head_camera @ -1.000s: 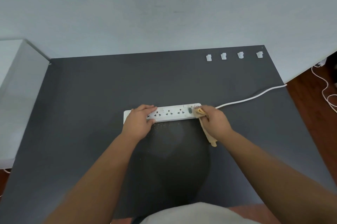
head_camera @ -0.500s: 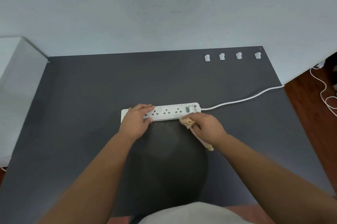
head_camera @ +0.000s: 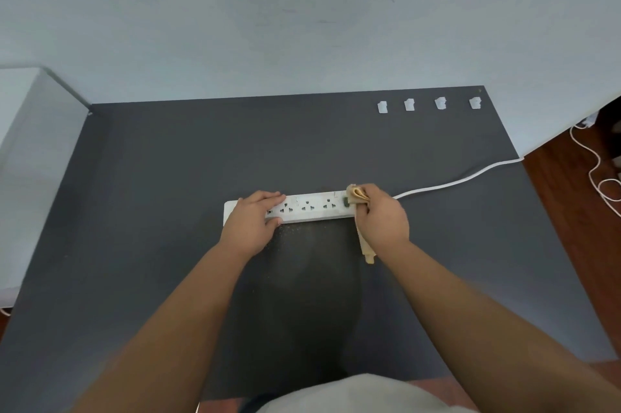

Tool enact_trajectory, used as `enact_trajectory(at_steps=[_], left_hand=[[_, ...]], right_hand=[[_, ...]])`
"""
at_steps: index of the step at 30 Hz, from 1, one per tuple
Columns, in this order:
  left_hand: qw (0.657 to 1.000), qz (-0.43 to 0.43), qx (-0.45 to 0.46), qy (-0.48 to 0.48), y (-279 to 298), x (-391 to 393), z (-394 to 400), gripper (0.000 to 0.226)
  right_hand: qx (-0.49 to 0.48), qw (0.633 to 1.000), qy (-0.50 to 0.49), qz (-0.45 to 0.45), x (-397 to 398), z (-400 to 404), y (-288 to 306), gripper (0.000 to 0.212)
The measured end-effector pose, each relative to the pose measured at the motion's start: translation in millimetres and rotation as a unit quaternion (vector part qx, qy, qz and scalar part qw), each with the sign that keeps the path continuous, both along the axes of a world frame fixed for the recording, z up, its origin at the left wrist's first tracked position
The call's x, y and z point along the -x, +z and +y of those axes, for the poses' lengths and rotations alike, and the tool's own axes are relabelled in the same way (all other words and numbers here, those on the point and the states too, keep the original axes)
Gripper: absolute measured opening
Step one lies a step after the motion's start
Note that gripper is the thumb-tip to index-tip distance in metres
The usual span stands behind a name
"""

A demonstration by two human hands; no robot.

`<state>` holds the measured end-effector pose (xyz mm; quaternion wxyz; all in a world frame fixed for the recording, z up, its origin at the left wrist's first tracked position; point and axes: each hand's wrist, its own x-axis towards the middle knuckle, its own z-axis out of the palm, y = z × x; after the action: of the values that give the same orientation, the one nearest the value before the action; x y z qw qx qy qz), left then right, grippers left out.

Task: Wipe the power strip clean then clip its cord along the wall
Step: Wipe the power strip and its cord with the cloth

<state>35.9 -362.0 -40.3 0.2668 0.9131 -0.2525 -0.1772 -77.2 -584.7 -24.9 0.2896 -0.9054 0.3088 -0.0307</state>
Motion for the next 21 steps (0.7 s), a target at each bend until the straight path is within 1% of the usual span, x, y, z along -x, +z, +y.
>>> enact_trajectory(at_steps=[2,4,6,7,8,10,12,13,14,16,19,20,21], left_hand=[[1.000,-0.005,0.000,-0.001,0,0,-1,0.046],[1.000,-0.002,0.002,0.002,0,0,-1,0.046],[1.000,-0.002,-0.001,0.002,-3,0,0,0.047],[1.000,0.000,-0.002,0.000,-4,0,1,0.047],[1.000,0.002,-0.004,-0.005,-4,-1,2,0.047],[1.000,0.003,-0.009,-0.019,-4,-3,2,0.046],[1.000,-0.002,-0.014,-0.026,-4,-2,2,0.046],[1.000,-0.005,-0.014,-0.025,-4,-2,2,0.046],[1.000,-0.009,-0.012,-0.022,-4,-2,2,0.046],[1.000,-0.014,-0.011,-0.019,-4,-1,1,0.046],[0.999,-0.018,-0.009,-0.027,-2,-1,1,0.045],[0.999,-0.016,-0.006,-0.032,-3,-2,2,0.045],[0.999,-0.009,-0.006,-0.038,-2,-4,4,0.045]], right_hand=[[0.022,0.998,0.028,0.050,-3,10,2,0.020],[0.001,0.991,0.110,0.076,-8,36,3,0.022],[-0.017,0.977,0.200,0.070,-10,57,0,0.017],[-0.019,0.975,0.213,0.055,-10,58,1,0.015],[-0.020,0.979,0.198,0.040,-9,53,3,0.014],[-0.011,0.992,0.120,0.025,-5,31,5,0.015],[0.013,0.997,0.060,0.050,1,13,4,0.013],[0.024,0.996,0.061,0.061,1,13,3,0.012],[0.030,0.994,0.082,0.067,-2,20,3,0.011],[0.020,0.985,0.158,0.072,-12,45,3,0.012],[0.004,0.965,0.257,0.058,-22,69,4,0.008],[0.000,0.964,0.262,0.051,-22,66,6,0.006],[-0.004,0.968,0.246,0.041,-20,59,8,0.006]])
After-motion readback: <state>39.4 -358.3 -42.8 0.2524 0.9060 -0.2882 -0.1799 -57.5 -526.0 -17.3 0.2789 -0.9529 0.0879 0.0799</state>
